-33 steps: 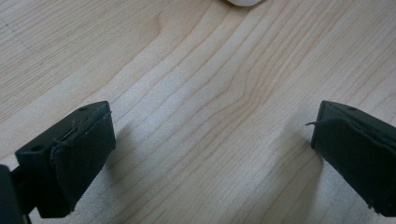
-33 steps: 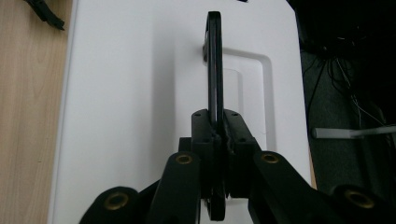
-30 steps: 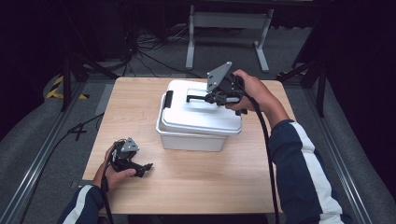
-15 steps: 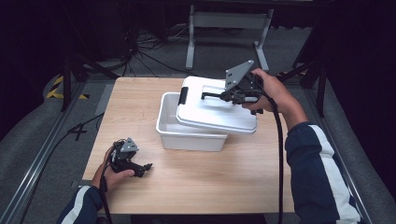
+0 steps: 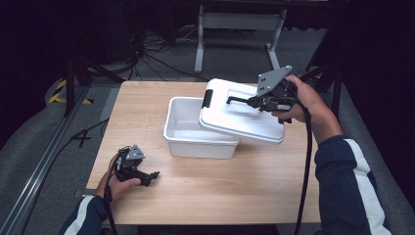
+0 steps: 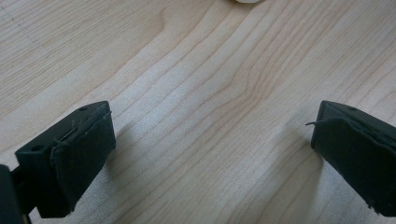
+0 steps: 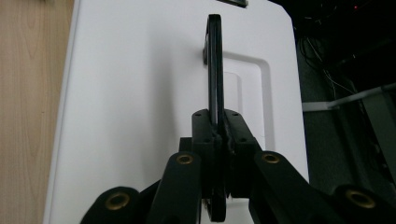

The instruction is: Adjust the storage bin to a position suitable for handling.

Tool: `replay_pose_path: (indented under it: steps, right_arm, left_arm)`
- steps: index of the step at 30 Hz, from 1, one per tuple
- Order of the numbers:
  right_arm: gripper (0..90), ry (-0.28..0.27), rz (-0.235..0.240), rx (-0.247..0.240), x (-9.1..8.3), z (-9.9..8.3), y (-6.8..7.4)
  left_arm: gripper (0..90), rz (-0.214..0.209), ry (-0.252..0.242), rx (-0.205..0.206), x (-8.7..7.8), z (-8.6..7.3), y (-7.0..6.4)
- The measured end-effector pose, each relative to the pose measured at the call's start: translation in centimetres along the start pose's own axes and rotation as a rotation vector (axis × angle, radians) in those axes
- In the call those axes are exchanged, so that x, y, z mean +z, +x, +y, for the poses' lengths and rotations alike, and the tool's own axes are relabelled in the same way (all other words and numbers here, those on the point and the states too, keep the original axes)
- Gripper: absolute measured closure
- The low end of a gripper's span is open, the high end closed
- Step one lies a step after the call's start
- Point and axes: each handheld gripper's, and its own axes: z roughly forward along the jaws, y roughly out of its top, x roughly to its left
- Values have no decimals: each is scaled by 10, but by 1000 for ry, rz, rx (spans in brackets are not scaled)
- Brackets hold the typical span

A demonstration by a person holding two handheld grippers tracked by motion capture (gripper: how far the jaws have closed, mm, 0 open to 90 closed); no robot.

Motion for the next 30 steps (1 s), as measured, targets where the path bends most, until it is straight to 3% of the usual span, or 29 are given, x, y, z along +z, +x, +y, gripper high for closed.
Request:
replay_pose_path:
  steps: [5, 12, 30]
  right_arm:
    - [850, -3, -12, 10, -9, -14, -5]
    - [850, 12, -46, 59, -20, -39, -12]
    - [850, 29, -100, 138, -44, -84, -13]
  left_arm:
    - [2, -1, 0, 2, 0, 0, 0]
    - [2, -5, 7, 2, 0, 1, 1]
    - [5, 8, -1, 4, -1, -1, 0]
